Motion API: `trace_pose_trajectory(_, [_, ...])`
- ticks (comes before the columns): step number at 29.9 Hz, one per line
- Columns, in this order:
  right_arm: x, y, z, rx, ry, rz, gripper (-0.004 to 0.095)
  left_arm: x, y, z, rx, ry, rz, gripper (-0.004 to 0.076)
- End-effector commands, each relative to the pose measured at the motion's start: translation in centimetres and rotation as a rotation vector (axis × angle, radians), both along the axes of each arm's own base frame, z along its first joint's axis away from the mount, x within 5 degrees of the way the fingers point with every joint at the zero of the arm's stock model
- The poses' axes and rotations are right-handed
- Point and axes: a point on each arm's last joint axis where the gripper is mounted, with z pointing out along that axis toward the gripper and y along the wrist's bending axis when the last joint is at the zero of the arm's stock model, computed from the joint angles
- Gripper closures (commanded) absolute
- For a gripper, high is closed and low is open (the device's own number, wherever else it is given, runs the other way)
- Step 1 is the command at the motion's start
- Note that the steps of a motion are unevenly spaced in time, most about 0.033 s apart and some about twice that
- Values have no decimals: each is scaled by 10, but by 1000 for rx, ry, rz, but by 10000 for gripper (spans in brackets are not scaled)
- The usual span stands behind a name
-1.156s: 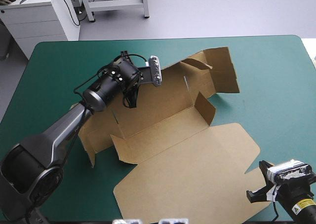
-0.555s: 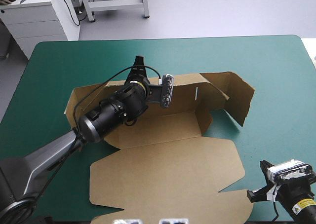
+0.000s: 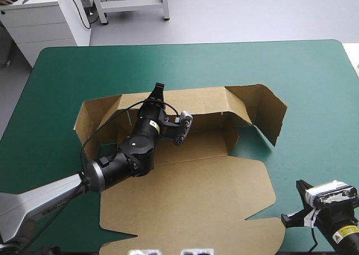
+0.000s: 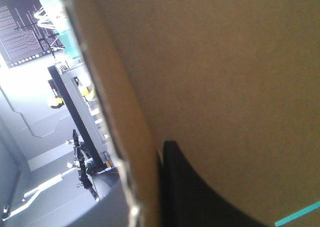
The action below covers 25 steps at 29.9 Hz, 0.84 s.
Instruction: Fold the box
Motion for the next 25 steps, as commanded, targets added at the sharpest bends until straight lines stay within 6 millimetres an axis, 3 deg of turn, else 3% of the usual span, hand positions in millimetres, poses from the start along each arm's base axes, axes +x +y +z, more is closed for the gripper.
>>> trace_pose_trajectory(1, [4,-2,12,3,-74,-33,925,-5,-1,13,0,-75,-50,732])
trace_pose_trajectory(9, [11,-8,24,-9,-37,-112,921,-12,4,28,-52,-101,-88,732])
trace_pose_trajectory(15, [31,-5,73,-4,-51,-113,921,-13,5,28,-65,-97,-79,732])
trace_pose_trajectory(20, [72,2,114,-66,-3,-93,922,-13,5,28,-71,-95,-84,732])
trace_pose_trajectory(25, [124,10,140,-125,75,-70,922,-13,5,28,-72,-93,-83,732])
